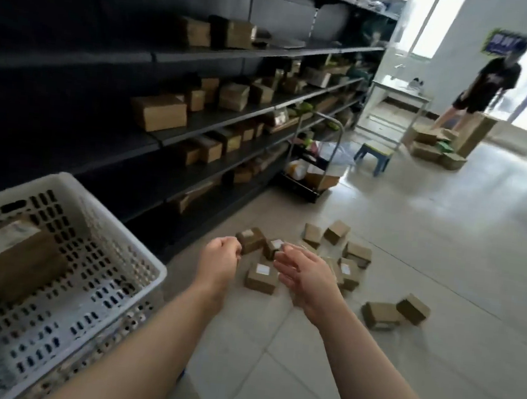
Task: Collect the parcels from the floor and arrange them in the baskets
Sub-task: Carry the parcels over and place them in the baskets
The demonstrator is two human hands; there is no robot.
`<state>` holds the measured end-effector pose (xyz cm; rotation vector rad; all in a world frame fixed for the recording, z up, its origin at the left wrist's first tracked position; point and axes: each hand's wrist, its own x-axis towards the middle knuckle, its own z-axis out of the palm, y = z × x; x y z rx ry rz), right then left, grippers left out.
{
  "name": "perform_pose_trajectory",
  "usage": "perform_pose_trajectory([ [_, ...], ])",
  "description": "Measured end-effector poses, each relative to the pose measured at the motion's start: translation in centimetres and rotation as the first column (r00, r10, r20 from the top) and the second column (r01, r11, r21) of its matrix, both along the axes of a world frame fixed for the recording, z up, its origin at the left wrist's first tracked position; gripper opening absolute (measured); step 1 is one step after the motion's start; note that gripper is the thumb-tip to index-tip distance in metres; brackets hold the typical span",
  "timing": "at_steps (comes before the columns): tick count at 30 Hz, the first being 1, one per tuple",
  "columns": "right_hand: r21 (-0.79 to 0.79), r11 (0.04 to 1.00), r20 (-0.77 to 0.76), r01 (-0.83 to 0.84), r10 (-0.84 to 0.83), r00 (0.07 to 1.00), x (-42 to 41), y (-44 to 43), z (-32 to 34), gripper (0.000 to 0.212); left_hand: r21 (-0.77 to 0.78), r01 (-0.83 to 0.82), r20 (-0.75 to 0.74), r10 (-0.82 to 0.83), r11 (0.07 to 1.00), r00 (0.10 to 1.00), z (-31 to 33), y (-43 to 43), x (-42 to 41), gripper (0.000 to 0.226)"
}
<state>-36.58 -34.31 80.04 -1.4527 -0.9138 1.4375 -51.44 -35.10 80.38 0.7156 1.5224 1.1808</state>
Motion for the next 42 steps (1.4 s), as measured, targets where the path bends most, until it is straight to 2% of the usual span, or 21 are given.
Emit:
perform_pose_trajectory([
  [5,-0.027,0.985,-0.028,0.172,-0.172,0.985,11.3,0.2,-0.7,0.012,-0.065,0.17,0.0,-0.171,0.983,0.985,-1.9,2.8,10.7,0.015],
  [9,-0.048,0.959,-0.006,0.281,-0.281,0.96,18.3,2.2,-2.7,0.026,-0.107,0.28,0.011,-0.28,0.954,0.96,-3.8,6.5,16.7,0.021],
  [12,-0.069,0.931,-0.004,0.359,-0.36,0.933,22.8,4.9,-4.2,0.024,-0.132,0.35,0.023,-0.35,0.927,0.936,-5.1,10.2,20.4,0.019],
  [15,-0.088,0.909,-0.003,0.408,-0.41,0.912,26.6,8.8,-5.3,0.015,-0.163,0.388,0.023,-0.39,0.907,0.921,-6.3,14.8,23.4,0.019],
  [21,-0.165,0.86,-0.007,0.483,-0.49,0.872,32.3,19.4,-6.6,0.024,-0.273,0.398,-0.006,-0.415,0.876,0.91,-8.7,26.3,27.6,0.022],
  [26,-0.216,0.837,0.006,0.502,-0.513,0.858,36.0,27.2,-8.2,0.024,-0.345,0.391,-0.042,-0.43,0.853,0.902,-10.1,35.1,31.4,0.015],
  [32,-0.301,0.825,0.023,0.478,-0.495,0.869,41.1,34.6,-12.3,0.026,-0.385,0.379,0.005,-0.409,0.842,0.913,-13.2,42.4,35.9,0.009],
  [39,-0.456,0.815,0.013,0.358,-0.397,0.918,48.5,45.1,-20.7,0.023,-0.492,0.265,0.015,-0.296,0.829,0.955,-20.8,50.8,41.9,0.016],
  [42,-0.54,0.777,0.009,0.325,-0.38,0.925,51.9,49.4,-25.6,0.023,-0.547,0.235,0.022,-0.266,0.804,0.964,-25.1,54.5,45.2,0.022],
])
